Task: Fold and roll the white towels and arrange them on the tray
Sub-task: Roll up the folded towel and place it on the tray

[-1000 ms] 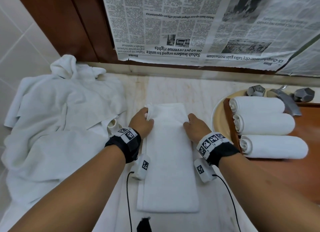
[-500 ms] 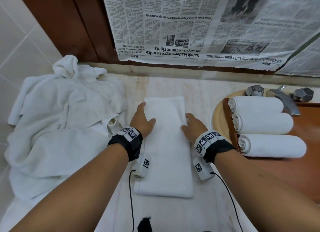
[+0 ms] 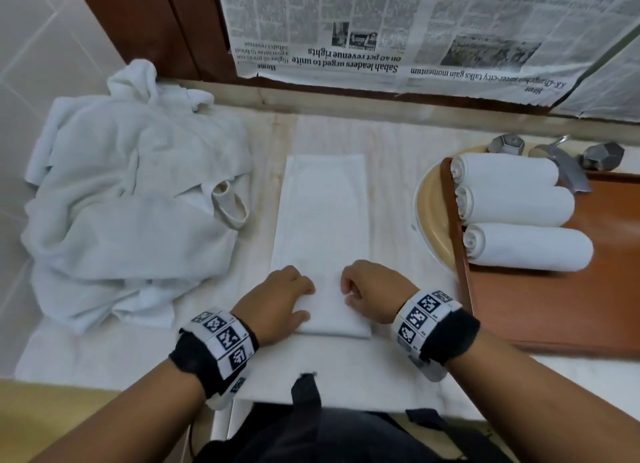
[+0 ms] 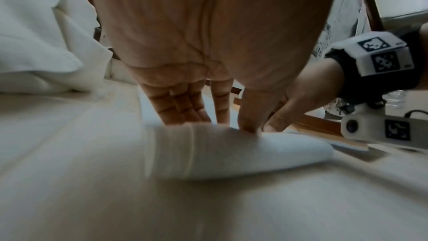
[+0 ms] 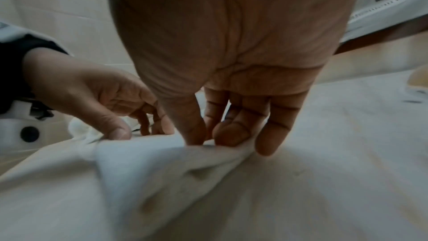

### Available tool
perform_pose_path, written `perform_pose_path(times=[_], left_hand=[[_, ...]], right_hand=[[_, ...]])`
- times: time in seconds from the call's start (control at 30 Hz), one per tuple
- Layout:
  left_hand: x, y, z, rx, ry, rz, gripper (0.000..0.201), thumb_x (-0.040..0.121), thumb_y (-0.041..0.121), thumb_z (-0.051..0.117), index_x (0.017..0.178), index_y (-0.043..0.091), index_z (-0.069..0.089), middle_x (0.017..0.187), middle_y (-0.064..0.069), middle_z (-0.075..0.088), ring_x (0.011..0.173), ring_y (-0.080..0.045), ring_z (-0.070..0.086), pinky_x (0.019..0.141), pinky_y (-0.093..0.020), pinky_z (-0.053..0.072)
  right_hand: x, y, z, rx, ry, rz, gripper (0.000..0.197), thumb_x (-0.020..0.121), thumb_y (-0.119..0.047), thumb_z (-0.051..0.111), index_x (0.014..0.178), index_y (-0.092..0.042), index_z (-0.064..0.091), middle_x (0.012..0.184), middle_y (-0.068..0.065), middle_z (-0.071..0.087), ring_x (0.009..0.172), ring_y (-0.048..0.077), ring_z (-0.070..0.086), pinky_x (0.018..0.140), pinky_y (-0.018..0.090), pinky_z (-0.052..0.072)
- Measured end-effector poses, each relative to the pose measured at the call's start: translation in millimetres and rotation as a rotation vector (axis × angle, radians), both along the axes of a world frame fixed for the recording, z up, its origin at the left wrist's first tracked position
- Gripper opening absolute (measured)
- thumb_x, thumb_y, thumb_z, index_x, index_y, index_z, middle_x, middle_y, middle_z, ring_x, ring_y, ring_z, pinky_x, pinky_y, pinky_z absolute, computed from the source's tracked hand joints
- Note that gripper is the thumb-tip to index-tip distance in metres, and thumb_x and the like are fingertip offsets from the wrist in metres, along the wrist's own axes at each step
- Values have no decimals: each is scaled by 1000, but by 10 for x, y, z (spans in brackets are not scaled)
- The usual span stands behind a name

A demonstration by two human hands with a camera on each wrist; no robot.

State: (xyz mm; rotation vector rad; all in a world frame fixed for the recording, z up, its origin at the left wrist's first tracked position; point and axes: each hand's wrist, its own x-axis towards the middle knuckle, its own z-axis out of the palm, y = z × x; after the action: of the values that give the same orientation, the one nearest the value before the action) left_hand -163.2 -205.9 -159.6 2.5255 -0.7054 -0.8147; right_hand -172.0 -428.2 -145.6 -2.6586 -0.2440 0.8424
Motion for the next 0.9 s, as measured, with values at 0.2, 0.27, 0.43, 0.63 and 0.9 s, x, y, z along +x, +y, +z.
perform_pose_path(times=[0.2, 0.27, 0.43, 0.63, 0.9], left_hand=[[-556, 104, -127, -102, -77, 72, 37, 89, 33, 68, 124, 27, 59, 152, 7, 29, 138, -14, 31, 111, -29, 32], [-692, 97, -189, -107, -121, 72, 38, 88, 33, 69, 124, 26, 59, 154, 4, 30, 139, -16, 31, 112, -30, 32], [-1028, 105, -236, -91, -166, 19, 46, 84, 38, 72, 127, 28, 58, 153, 4, 32, 137, -18, 35, 109, -33, 34], [-1076, 178, -242, -41, -245, -123, 65, 70, 51, 80, 126, 29, 55, 144, 3, 40, 125, -19, 44, 101, -35, 42], [-1199, 328, -377, -74, -380, -205, 59, 57, 33, 88, 105, 22, 56, 115, -1, 53, 94, -24, 53, 72, -38, 51]], right_hand=[[-566, 22, -63, 60, -5, 204, 25, 89, -19, 57, 114, -23, 55, 115, -3, 48, 105, 19, 50, 86, 33, 45], [-665, 14, -71, 54, 7, 214, 30, 88, -31, 63, 115, -24, 53, 115, -4, 47, 104, 18, 50, 83, 32, 43], [-993, 10, -48, 9, -2, 167, 53, 82, -47, 72, 123, -26, 46, 119, -4, 49, 105, 18, 52, 88, 36, 46], [-1398, 12, -171, -28, -130, 90, 67, 74, -42, 80, 127, -26, 43, 122, -3, 41, 106, 18, 48, 81, 31, 47], [-1836, 160, -438, 83, -350, 3, 39, 75, -14, 75, 110, -21, 60, 105, -3, 56, 91, 22, 57, 69, 33, 49]])
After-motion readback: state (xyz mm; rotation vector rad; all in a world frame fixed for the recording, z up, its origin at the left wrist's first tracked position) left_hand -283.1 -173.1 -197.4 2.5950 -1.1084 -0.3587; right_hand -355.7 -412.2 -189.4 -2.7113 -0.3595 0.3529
